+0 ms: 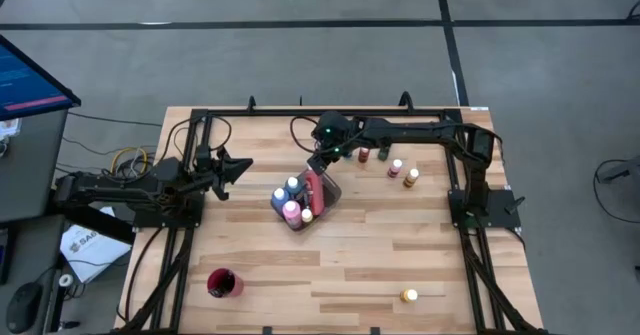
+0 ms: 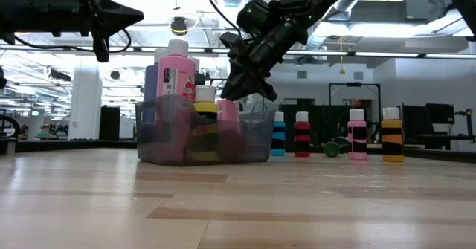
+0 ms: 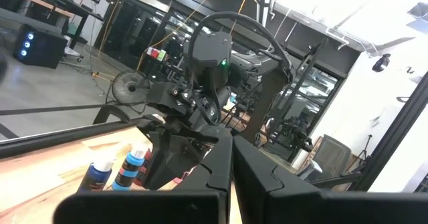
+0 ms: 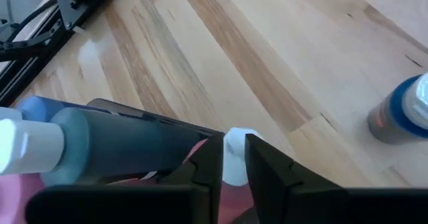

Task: Pick & Place Paint Supplies
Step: Adjust the large pink paint bottle in the black bin

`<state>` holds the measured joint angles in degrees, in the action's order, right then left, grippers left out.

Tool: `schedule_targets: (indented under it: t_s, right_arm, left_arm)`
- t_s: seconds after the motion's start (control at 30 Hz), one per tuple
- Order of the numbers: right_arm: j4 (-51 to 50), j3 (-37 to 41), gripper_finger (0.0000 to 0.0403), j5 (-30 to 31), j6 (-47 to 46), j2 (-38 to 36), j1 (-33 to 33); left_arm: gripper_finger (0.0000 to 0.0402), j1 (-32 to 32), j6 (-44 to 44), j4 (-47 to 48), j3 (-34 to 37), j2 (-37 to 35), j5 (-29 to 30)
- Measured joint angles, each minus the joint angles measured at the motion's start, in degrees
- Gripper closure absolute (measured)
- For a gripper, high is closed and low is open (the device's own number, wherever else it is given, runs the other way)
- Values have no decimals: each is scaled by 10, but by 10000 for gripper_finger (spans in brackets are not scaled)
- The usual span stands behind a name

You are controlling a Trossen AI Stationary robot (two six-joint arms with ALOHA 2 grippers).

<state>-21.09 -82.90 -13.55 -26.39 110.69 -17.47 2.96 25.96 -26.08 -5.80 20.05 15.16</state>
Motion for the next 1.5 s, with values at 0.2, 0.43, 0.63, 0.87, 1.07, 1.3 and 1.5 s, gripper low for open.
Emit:
schedule_targets:
  t_s: [0.2, 0.43, 0.63, 0.87, 1.07, 1.3, 1.5]
  right_arm:
    - [-32, -1, 301, -1, -20, -1, -11]
    - [-34, -1, 157, 0, -35, -1, -15]
    - [-20, -1, 82, 18, -57, 12, -1]
    - [6, -1, 89, 52, -62, 12, 17]
    - [28, 17, 105, 55, -73, 12, 16]
    - [92, 59, 106, 50, -106, 12, 16]
    - [107, 67, 129, 49, -108, 12, 16]
  left_arm:
    - [398, 0, 0, -2, 0, 0, 0]
    - [398, 0, 0, -2, 0, 0, 0]
    - [398, 0, 0, -2, 0, 0, 0]
    - [398, 0, 0, -2, 0, 0, 0]
    - [398, 0, 0, -2, 0, 0, 0]
    - [398, 0, 0, -2, 0, 0, 0]
    - [398, 0, 0, -5, 0, 0, 0]
